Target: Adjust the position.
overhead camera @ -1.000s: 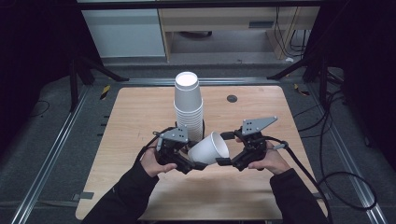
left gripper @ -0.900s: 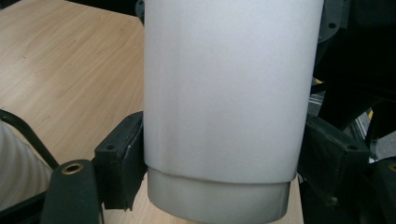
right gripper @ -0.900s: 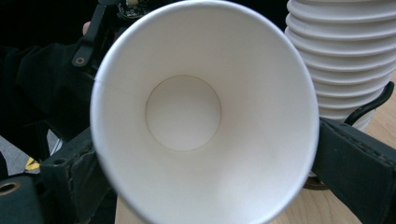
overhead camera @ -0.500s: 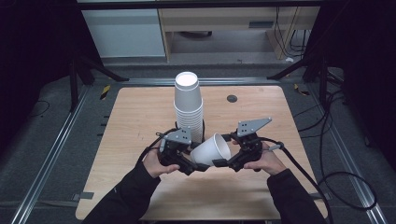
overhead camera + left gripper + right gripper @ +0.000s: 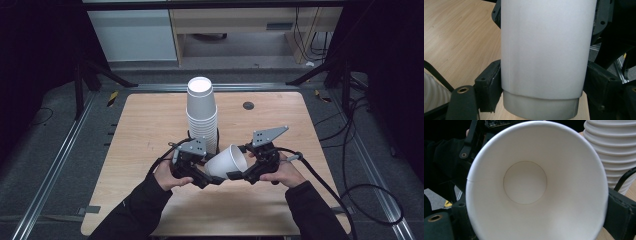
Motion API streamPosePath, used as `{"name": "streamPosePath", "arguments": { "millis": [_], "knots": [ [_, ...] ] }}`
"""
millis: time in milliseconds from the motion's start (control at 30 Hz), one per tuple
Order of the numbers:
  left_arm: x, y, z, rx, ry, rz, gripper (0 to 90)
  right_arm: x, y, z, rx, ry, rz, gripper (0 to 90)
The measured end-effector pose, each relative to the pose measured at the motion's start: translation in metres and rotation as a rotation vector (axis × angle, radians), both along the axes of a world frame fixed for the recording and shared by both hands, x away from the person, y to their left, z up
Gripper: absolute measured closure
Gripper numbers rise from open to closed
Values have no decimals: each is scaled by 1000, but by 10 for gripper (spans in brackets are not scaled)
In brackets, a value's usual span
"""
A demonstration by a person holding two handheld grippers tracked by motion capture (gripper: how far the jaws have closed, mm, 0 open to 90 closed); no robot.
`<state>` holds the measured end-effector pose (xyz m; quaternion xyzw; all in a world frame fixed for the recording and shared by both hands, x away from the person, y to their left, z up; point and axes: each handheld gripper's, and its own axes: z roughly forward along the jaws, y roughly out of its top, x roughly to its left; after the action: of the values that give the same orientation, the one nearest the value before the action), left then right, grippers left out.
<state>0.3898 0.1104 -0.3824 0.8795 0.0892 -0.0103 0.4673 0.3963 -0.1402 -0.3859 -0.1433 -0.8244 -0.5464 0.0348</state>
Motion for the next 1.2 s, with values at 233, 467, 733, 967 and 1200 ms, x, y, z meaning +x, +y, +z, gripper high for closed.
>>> {"name": "streamPosePath", "arguments": {
  "millis": [233, 467, 733, 967, 1200],
  "knots": [
    [0, 1, 1, 2, -10, -5, 230, -1, -1, 0, 2, -7, 5, 93],
    [-1, 1, 1, 16, -24, -25, 231, -1, 0, -1, -2, -12, 20, 74],
    [-3, -2, 1, 4, -28, -36, 231, -1, 1, -3, 11, 8, 50, 93],
    [-3, -1, 1, 4, -29, -28, 225, -1, 1, -2, 10, -1, 43, 108],
    [-3, 0, 0, 18, -32, -12, 213, -2, -1, 0, 11, -9, 29, 107]
  ]
}}
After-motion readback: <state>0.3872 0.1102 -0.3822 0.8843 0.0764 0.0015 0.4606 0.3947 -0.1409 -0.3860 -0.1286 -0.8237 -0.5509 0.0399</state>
